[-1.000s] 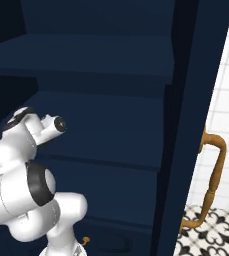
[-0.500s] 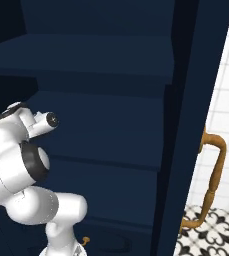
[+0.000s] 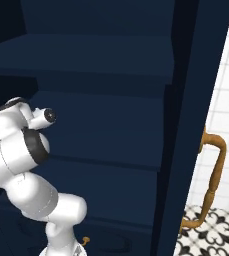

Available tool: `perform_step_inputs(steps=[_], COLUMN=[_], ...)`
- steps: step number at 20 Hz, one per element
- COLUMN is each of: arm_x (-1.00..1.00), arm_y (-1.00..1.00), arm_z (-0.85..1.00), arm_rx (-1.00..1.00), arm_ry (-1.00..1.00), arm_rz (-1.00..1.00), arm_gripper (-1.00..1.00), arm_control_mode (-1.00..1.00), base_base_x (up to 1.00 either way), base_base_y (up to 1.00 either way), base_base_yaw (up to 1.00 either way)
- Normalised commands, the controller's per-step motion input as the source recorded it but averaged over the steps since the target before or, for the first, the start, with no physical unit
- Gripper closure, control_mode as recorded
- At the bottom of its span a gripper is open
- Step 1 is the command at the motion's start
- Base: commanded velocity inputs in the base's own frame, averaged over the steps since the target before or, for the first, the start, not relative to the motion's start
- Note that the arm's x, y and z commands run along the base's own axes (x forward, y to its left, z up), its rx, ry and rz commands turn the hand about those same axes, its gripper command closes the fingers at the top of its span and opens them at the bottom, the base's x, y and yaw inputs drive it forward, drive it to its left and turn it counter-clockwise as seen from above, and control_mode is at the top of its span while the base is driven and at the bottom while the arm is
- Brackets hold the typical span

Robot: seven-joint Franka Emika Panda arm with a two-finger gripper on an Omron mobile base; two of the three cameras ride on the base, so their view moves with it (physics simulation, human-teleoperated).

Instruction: From the different types of pastries on the counter, select a croissant and place it on the cutting board. Then retrieve a jar of jam from the cabinet and place it alongside the croissant on the cutting board.

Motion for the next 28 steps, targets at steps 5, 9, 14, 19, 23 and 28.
perform_step_inputs(steps=[5, 9, 14, 19, 23, 28], arm_x=[-0.13, -0.04, 0.00, -0.03, -0.37, -0.23], arm_y=[0.15, 0.19, 0.32, 0.04, -0.18, -0.65], arm_z=[0.00, 0.00, -0.10, -0.04, 0.12, 0.68], arm_rx=[0.00, 0.00, 0.00, 0.00, 0.01, 0.01], arm_ry=[-0.05, -0.03, 0.00, -0.01, -0.06, 0.00], arm_rz=[0.01, 0.01, 0.01, 0.00, -0.01, -0.07], arm_gripper=[-1.00, -1.00, 1.00, 1.00, 1.00, 1.00], arm_control_mode=[-1.00, -1.00, -1.00, -1.00, -1.00, -1.00], base_base_x=[0.00, 0.00, 0.00, 0.00, 0.00, 0.00], base_base_y=[0.00, 0.00, 0.00, 0.00, 0.00, 0.00], base_base_yaw=[0.00, 0.00, 0.00, 0.00, 0.00, 0.00])
